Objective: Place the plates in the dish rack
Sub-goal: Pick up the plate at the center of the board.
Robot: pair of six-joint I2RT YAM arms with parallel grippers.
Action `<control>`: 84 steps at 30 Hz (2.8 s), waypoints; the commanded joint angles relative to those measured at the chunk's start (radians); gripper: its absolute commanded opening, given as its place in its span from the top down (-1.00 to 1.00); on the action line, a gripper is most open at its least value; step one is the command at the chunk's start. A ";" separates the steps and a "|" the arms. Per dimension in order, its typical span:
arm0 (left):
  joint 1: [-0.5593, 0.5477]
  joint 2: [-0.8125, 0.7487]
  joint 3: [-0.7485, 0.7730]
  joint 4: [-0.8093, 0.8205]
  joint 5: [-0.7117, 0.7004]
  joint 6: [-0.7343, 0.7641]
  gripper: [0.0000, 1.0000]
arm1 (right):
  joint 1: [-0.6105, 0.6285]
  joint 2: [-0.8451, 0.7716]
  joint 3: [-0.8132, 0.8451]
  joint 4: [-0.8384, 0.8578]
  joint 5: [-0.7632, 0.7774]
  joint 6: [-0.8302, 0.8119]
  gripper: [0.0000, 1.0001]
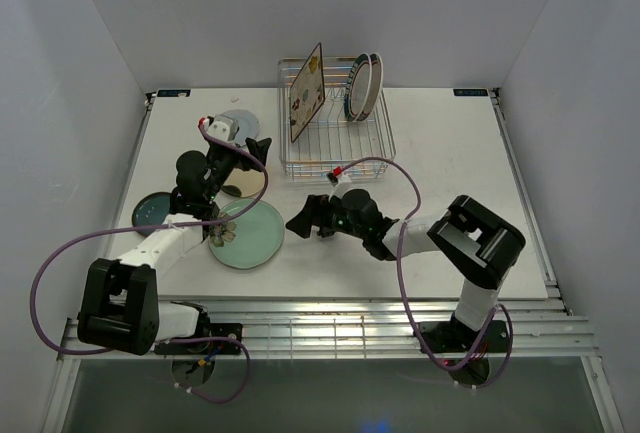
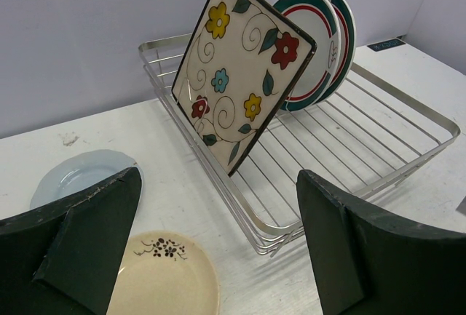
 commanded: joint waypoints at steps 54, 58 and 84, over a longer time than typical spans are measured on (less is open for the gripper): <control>-0.005 -0.058 -0.008 0.015 -0.018 -0.003 -0.96 | 0.103 0.345 0.213 0.179 0.035 0.293 -0.01; -0.005 -0.059 -0.006 0.015 -0.020 -0.003 -0.96 | 0.103 0.347 0.204 0.183 0.036 0.295 0.28; -0.005 -0.058 -0.009 0.015 -0.013 -0.004 -0.96 | 0.103 0.198 0.087 0.215 0.082 0.226 0.84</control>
